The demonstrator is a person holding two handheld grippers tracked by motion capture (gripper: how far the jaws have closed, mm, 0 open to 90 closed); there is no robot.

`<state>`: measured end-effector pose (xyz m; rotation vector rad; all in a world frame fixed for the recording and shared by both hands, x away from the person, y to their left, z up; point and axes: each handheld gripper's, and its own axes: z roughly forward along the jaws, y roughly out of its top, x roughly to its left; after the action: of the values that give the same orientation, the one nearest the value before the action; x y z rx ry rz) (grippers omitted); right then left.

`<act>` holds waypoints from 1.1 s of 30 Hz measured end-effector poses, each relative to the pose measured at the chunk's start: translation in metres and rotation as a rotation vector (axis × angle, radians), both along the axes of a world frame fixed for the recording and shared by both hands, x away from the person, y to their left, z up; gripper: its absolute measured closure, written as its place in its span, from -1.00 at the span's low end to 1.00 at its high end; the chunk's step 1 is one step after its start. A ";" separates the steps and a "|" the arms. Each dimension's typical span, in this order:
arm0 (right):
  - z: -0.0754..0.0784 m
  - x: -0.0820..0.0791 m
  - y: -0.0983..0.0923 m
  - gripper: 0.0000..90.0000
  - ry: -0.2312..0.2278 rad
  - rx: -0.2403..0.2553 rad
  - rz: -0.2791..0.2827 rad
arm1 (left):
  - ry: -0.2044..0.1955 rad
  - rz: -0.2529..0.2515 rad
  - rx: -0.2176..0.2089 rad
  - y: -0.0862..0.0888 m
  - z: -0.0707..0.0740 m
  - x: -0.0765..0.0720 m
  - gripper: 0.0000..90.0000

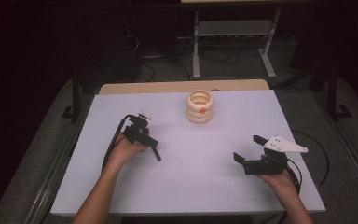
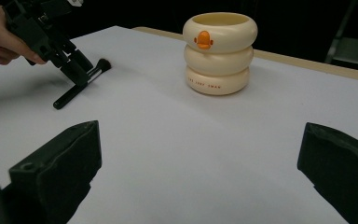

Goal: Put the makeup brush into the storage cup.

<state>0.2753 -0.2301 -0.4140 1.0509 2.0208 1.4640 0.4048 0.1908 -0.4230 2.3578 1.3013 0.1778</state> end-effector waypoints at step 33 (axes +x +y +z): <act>0.000 0.000 0.000 -1.00 -0.003 0.000 0.002 | 0.005 -0.029 0.051 0.005 0.002 -0.001 0.14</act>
<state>0.2751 -0.2301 -0.4136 1.0470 2.0204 1.4651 0.4040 0.1954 -0.4213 2.4191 1.2790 0.1984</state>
